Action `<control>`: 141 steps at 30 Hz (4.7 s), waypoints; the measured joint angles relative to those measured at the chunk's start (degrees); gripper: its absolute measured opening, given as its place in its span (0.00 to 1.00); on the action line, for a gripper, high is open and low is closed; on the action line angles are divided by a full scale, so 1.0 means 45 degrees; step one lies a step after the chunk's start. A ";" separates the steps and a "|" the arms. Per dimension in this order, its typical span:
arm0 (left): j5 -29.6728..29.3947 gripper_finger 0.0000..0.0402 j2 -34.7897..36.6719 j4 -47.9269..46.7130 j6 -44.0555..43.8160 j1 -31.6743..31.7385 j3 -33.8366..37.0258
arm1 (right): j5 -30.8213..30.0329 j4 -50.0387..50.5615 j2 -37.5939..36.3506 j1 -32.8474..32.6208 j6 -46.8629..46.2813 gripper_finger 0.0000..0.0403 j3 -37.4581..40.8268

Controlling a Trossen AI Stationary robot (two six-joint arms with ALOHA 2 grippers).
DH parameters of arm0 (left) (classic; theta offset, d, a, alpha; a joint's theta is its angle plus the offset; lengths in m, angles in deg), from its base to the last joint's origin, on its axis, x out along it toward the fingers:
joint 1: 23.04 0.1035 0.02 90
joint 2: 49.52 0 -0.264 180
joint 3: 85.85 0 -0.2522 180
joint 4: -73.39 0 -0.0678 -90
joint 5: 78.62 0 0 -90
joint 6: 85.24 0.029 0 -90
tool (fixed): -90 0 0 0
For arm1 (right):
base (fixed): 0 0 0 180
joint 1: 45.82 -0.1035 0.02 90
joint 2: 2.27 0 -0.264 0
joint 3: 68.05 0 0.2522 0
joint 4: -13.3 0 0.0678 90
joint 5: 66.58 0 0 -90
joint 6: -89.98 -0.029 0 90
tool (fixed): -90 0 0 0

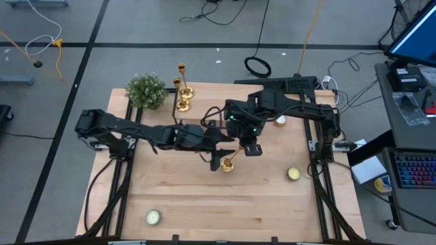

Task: Pick & Place candle stick holders
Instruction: Put the gold candle holder on the shelf

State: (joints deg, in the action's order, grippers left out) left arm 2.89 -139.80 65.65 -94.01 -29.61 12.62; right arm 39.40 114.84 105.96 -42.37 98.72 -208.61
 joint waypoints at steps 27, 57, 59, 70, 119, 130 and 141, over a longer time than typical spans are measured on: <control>0.0028 0.46 -0.1374 0.0661 -0.1661 0.0136 -0.0724 | 0.0687 -0.1144 -0.0022 -0.0359 -0.0284 0.04 0.0005; 0.0830 0.07 -0.1360 0.0114 -0.2523 -0.0155 -0.0728 | 0.0816 -0.1113 -0.0188 -0.0370 -0.0464 0.27 0.0024; 0.0854 0.07 -0.1360 0.0172 -0.2517 -0.0160 -0.0728 | 0.0813 -0.1093 -0.0275 -0.0374 -0.0464 0.27 0.0024; 0.0850 0.07 -0.1355 0.0296 -0.2535 -0.0155 -0.0728 | 0.0837 -0.0890 -0.0389 -0.0369 -0.0469 0.27 0.0024; -1.1314 0.07 -0.0744 0.4087 0.3681 0.0650 -0.3026 | -0.0212 -0.3081 -0.7177 0.0219 0.0573 0.32 0.3593; -1.2721 0.07 -0.1441 0.5171 0.4502 0.2609 -0.3230 | -0.0264 -0.6702 -1.0373 0.0219 0.1003 0.32 0.9031; -1.3345 0.07 -0.1922 0.4926 0.4476 0.3274 -0.3229 | -0.1602 -0.9107 -1.1854 0.0223 0.1984 0.32 1.0428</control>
State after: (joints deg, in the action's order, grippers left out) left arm -57.17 -148.45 87.82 -73.87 -14.88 -1.91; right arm 32.19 73.86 52.61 -41.37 107.65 -161.68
